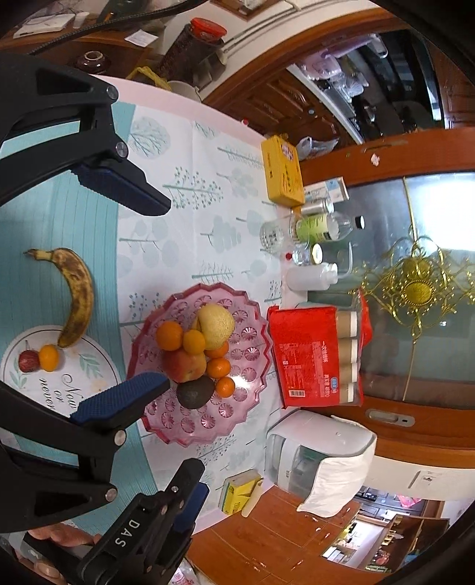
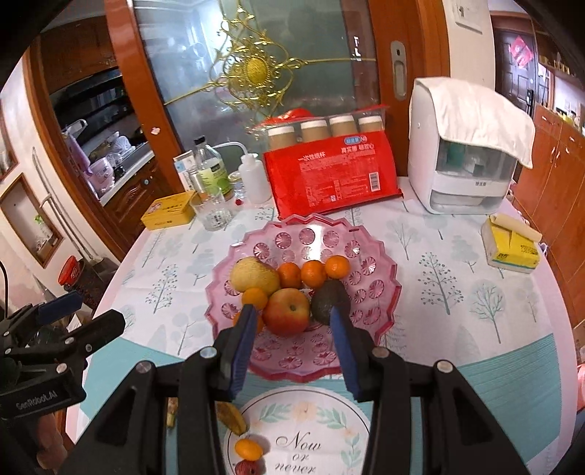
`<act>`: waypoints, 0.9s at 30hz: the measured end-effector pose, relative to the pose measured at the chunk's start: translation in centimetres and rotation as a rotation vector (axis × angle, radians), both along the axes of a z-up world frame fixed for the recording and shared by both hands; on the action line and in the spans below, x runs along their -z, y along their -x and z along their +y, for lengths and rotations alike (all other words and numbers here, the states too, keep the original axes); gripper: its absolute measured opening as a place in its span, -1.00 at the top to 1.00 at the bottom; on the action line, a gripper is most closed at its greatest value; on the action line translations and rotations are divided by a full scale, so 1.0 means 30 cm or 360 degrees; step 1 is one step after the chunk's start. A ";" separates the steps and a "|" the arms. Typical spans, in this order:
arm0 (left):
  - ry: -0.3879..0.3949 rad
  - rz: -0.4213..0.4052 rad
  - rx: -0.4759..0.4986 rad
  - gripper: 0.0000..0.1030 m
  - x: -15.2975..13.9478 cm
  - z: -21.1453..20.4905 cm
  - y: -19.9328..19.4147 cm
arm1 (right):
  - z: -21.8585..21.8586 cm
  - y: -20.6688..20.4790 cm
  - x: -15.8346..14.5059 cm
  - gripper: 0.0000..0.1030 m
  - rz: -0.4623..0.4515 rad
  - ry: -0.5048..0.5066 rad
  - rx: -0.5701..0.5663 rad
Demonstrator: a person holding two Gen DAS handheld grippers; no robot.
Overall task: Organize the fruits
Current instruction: 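Withdraw both tools toward the banana and remaining small fruits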
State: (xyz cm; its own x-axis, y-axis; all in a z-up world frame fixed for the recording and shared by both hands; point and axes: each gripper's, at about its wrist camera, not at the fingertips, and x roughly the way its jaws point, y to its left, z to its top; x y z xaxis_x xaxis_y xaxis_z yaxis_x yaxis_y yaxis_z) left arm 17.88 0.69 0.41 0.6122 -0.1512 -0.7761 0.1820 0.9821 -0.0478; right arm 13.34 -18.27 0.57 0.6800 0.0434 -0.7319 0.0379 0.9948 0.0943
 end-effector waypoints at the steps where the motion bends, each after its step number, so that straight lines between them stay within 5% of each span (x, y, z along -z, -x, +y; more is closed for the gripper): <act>1: -0.0002 -0.0010 -0.0014 -0.68 -0.009 0.008 0.022 | 0.006 0.017 -0.010 0.18 -0.0009 0.0006 -0.0014; 16: -0.0020 -0.0024 -0.0144 -0.69 -0.024 0.071 0.286 | 0.051 0.206 -0.031 0.18 -0.0006 0.0003 -0.0176; 27: -0.0060 0.0034 -0.0054 -0.69 0.034 0.080 0.385 | 0.057 0.320 0.064 0.18 0.0099 -0.0027 -0.0214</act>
